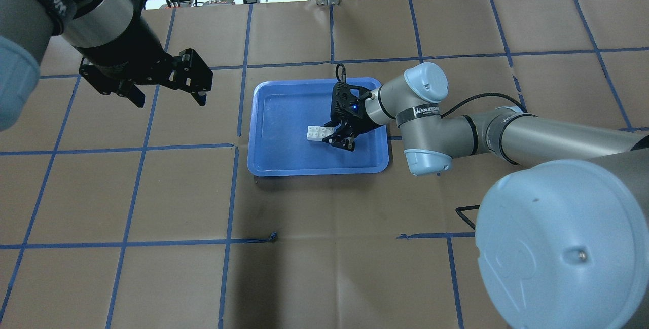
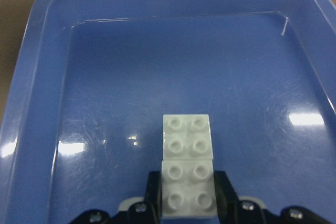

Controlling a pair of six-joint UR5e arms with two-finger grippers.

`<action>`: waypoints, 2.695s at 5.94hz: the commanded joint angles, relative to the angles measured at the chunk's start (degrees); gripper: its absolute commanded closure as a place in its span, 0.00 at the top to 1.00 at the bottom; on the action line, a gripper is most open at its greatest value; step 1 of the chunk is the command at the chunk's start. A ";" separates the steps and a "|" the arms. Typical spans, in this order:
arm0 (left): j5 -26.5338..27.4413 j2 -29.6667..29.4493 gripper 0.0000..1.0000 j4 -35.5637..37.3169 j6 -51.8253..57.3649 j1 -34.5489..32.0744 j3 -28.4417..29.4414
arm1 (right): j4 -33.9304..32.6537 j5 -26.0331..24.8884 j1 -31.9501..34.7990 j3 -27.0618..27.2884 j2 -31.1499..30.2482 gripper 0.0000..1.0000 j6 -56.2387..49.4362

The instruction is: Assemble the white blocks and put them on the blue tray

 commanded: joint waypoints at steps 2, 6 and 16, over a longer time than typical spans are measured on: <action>0.00 0.00 0.99 0.00 0.15 -0.02 -0.09 | 0.06 -0.35 0.00 -0.35 -0.52 0.99 5.66; 0.00 0.00 0.99 0.00 0.33 0.07 -0.09 | 10.99 -9.64 -1.05 -1.40 -9.64 1.00 16.96; 0.09 0.53 0.99 0.00 0.50 0.07 -0.53 | 82.49 -34.98 -8.79 -35.25 -24.41 1.00 75.57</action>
